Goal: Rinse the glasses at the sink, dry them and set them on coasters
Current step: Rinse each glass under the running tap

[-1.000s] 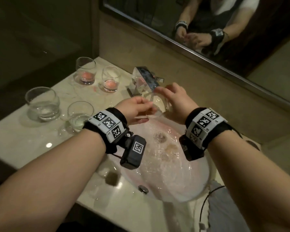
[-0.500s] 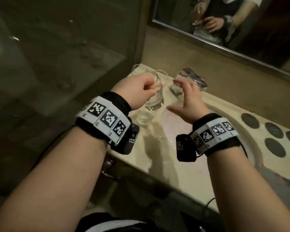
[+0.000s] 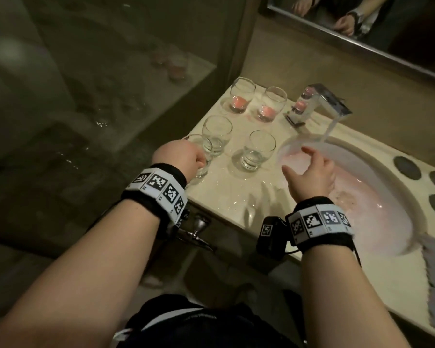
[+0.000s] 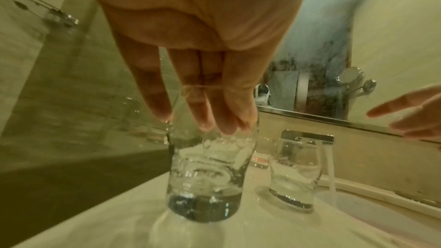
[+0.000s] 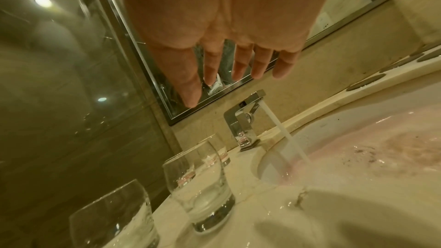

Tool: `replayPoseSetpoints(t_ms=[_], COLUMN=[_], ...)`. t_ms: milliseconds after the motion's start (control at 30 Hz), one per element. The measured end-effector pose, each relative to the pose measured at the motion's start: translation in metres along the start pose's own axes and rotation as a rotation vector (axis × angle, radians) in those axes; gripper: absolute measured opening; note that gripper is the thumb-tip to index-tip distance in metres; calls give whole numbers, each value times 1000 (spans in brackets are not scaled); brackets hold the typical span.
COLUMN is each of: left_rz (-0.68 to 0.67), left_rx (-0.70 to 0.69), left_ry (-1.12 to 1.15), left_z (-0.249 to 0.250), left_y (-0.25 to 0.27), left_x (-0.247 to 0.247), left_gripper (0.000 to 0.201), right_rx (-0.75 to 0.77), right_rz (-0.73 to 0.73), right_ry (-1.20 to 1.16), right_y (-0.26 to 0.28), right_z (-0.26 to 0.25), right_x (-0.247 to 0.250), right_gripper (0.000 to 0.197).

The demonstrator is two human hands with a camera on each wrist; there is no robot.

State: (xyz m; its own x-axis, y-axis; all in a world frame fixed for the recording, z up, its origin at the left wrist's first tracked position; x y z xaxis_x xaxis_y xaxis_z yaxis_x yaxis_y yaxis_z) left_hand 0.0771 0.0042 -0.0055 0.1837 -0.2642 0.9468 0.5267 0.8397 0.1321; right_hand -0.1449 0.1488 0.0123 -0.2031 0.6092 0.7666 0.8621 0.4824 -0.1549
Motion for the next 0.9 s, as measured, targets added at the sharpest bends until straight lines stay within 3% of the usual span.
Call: replayPoseSetpoints(t_ms=[400,800,900], left_rz=[11,168,306], left_rx=[0,-79,-50], left_ry=[7,18,70], left_z=[-4,9,15], left_y=[-10,-12,-11], left_x=[-23,-17,2], left_gripper=[24,22,28], right_rx=[-99,-165,-180], right_rz=[52,35,35], right_ry=[-53,-100,-125], right_y=[-5,-15,-21], right_z=[20,32,39], right_x=[6,5,7], right_gripper=[53,50,49])
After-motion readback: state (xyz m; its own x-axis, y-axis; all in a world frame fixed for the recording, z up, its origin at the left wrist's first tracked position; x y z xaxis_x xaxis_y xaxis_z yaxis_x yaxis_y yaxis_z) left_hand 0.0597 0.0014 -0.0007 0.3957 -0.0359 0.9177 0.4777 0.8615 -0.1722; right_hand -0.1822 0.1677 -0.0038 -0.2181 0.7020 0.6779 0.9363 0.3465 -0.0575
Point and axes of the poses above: each hand's wrist, its own y-axis away from the middle knuckle, its own x-axis out of the back of the hand, z = x × y, the point moved 9 cm from there along -y, towards the middle knuckle, and after that the axes turned 10 degrees about z, right-handed, at the moved point
